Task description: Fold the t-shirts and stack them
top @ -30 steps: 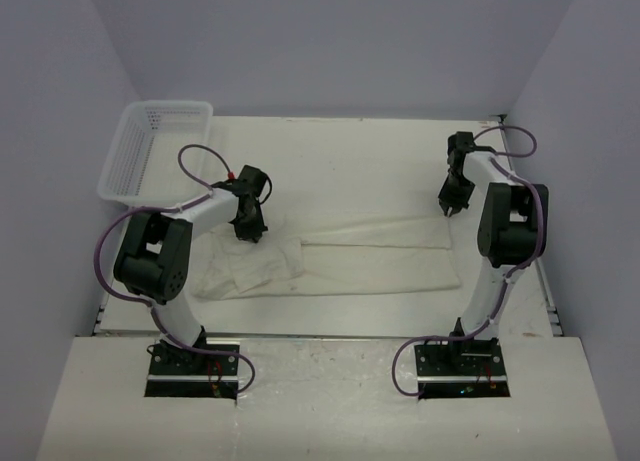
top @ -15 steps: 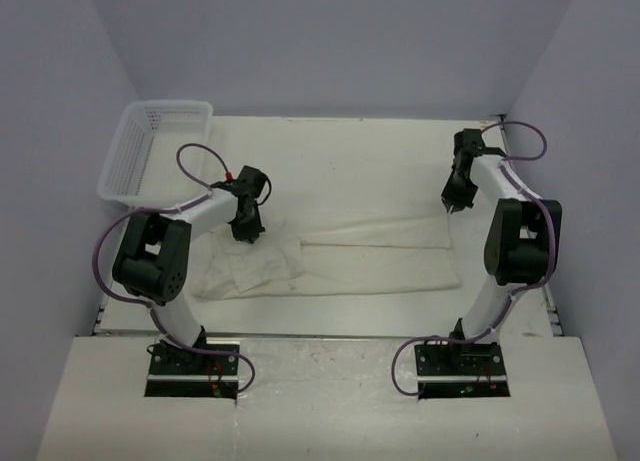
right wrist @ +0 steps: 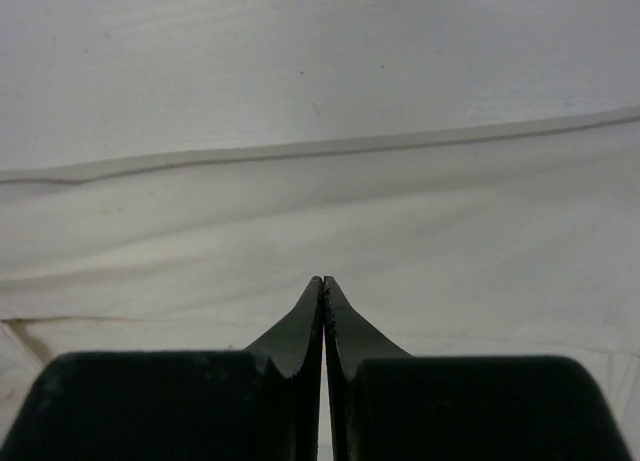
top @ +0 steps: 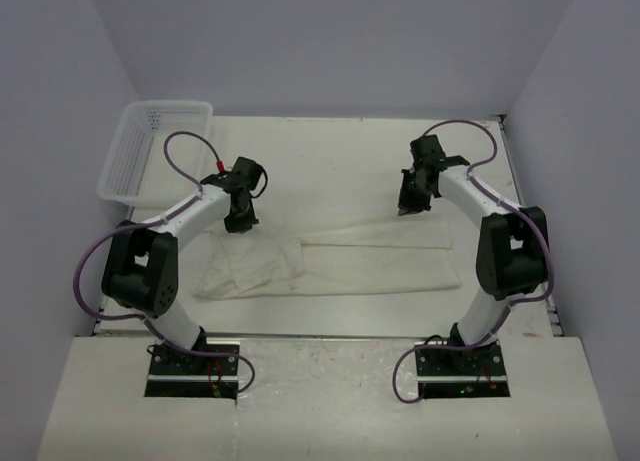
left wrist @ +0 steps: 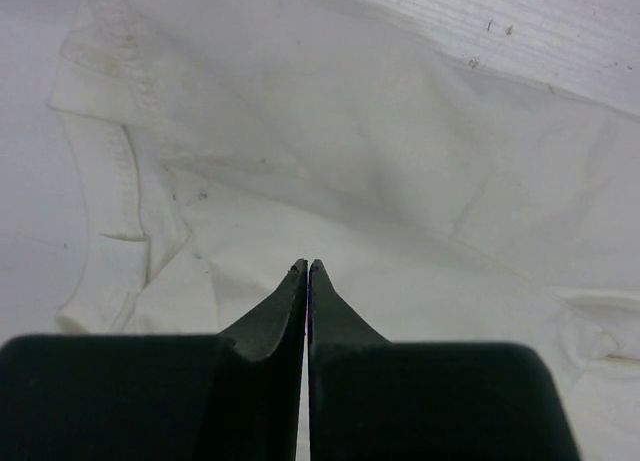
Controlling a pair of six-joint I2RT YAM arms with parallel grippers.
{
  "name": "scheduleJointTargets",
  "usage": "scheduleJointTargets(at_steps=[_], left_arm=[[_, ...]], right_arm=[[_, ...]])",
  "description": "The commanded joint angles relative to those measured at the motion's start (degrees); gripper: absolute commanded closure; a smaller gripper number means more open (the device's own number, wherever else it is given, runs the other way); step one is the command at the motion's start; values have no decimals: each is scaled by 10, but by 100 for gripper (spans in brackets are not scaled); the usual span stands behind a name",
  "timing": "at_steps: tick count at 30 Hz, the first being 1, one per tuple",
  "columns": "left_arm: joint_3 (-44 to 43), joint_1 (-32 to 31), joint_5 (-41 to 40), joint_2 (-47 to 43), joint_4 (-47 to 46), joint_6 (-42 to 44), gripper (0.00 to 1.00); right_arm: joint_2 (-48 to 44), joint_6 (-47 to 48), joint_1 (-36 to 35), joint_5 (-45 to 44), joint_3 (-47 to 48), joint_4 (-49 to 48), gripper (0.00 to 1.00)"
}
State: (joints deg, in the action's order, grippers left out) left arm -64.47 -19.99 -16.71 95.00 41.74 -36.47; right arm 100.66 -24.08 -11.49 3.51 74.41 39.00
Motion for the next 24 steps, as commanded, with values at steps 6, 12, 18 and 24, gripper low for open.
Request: scheduleJointTargets(at_steps=[6,12,18,24], left_arm=[[-6,5,-25,9,11,-21,100],[-25,6,-5,62,-1,-27,100],[-57,6,-1,113,-1,-28,100],[-99,6,5,162,7,-21,100]], right_arm=[[37,13,-42,18,1,-24,100],[44,8,-52,22,-1,-24,100],[53,-10,-71,15,-28,-37,100],[83,-35,-92,15,-44,-46,100]])
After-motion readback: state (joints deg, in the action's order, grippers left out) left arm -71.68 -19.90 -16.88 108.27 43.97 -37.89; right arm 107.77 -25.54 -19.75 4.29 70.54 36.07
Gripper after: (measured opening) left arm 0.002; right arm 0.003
